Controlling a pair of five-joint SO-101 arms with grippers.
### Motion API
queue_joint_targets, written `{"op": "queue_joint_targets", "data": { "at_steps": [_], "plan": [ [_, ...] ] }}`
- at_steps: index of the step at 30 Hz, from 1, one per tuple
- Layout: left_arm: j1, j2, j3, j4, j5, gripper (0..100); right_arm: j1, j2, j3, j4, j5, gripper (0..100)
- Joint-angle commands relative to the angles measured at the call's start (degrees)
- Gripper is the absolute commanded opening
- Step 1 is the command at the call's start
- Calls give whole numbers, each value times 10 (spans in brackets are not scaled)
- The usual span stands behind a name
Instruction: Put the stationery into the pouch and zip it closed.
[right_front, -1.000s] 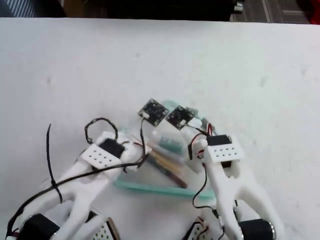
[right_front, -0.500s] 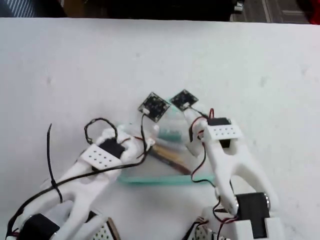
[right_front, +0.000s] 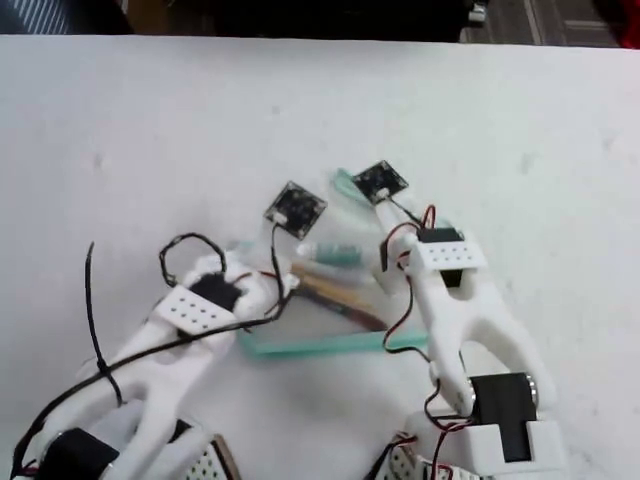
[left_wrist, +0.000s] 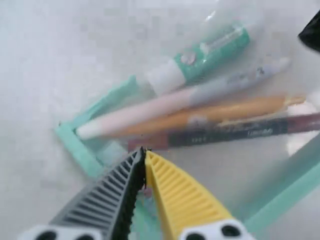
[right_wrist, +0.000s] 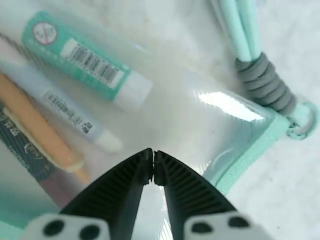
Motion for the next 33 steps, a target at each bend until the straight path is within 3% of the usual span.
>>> {"op": "queue_joint_targets", "data": {
  "at_steps": [1, 7, 13, 23, 33],
  "plan": [
    [-67, -19, -27, 81, 11, 22, 23, -25, -5, -10, -9, 17],
    [-186, -21, -124, 77, 8, 22, 30, -242, 20, 51, -47, 17],
    [-213, -20, -337, 213, 11, 22, 29, -442, -51, 191, -54, 16],
    [-213, -49, -642, 520, 9, 22, 26, -434, -311, 408, -62, 17],
    [-210, -317, -665, 572, 7, 22, 25, -483, -372, 464, -112, 17]
  ]
}}
